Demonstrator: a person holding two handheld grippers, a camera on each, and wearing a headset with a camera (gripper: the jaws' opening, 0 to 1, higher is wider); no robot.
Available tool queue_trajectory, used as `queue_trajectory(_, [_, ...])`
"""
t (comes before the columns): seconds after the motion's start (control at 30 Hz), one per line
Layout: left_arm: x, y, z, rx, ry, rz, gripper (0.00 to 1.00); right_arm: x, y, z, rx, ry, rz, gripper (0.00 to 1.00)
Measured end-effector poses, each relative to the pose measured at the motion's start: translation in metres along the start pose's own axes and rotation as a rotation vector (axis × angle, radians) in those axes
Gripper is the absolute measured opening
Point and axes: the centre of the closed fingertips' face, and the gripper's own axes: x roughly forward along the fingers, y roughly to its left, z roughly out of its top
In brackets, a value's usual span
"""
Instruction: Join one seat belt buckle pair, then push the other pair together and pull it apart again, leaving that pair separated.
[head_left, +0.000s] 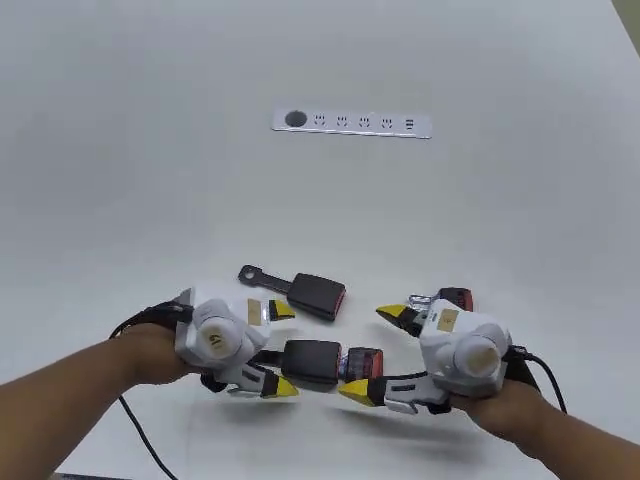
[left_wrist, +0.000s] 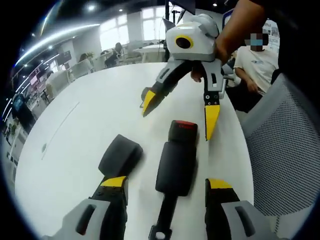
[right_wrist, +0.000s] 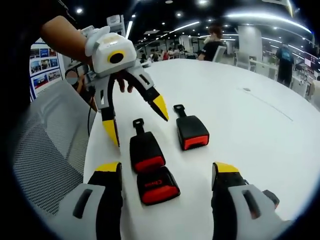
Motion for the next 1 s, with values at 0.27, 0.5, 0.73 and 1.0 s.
queue_trajectory(0.27, [-0.019,0.023,0.001,-0.017,-0.016,0.068,0.73,-0.020,-0.023,-0.003,-0.009,-0.018,-0.041,0.75])
queue_trajectory(0.5, [-0.027,0.047,0.005,-0.017,-0.024,0.100,0.74,-0.041,-0.055,-0.001,-0.005,-0.017,-0.080,0.74])
queue_trajectory(0.73, [-0.026,0.069,0.012,0.033,-0.016,0.109,0.73,-0.056,-0.087,-0.013,-0.046,0.036,-0.098,0.77])
queue_trajectory(1.0, [-0.011,0.081,0.021,0.100,0.003,0.059,0.69,-0.068,-0.106,-0.024,-0.036,0.080,-0.081,0.72])
